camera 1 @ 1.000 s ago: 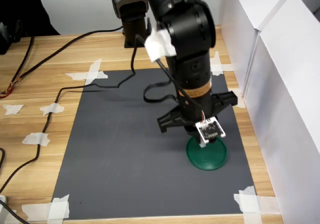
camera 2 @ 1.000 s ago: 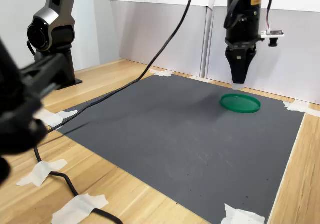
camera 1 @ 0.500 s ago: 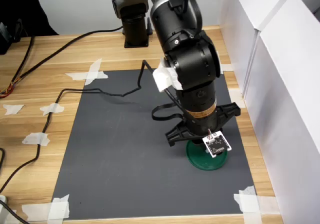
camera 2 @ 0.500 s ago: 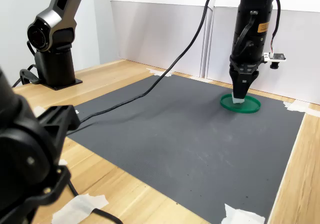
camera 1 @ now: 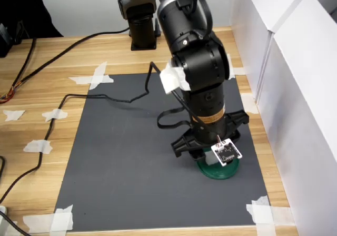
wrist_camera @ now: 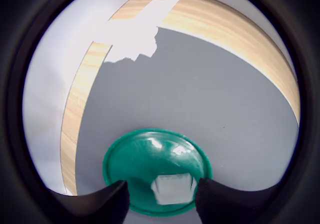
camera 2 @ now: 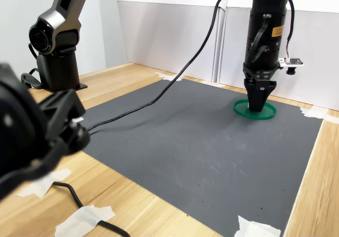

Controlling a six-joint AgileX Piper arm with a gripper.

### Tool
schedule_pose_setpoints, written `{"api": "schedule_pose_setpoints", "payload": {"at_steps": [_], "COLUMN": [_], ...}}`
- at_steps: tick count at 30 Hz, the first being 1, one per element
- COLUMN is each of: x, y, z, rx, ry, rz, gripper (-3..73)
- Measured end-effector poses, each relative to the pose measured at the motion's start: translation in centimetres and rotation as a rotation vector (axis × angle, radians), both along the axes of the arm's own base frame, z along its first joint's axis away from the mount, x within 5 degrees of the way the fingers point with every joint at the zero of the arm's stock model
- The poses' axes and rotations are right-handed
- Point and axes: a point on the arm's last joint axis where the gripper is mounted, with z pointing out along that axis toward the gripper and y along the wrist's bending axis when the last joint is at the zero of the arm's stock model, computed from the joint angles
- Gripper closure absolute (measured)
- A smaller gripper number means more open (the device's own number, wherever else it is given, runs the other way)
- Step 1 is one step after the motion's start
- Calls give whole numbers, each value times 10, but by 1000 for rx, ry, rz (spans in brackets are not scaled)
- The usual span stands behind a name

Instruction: Grasp a white terminal and put it on the green lid.

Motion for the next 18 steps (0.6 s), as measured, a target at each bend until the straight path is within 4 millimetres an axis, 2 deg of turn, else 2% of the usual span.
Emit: {"api": "schedule_pose_setpoints", "payload": {"at_steps": [5, 8, 9, 11, 13, 18], "x": [-17, -38, -45, -64, -82, -134], "y": [-6, -15, -19, -30, -45, -109], "z": [40, 67, 70, 81, 88, 104], "rx": [40, 65, 69, 83, 100, 135], "ry": [-95, -163, -176, -216, -253, -438], "rz": [-19, -28, -33, -49, -80, -251], "gripper": [88, 112, 134, 206, 317, 629]}}
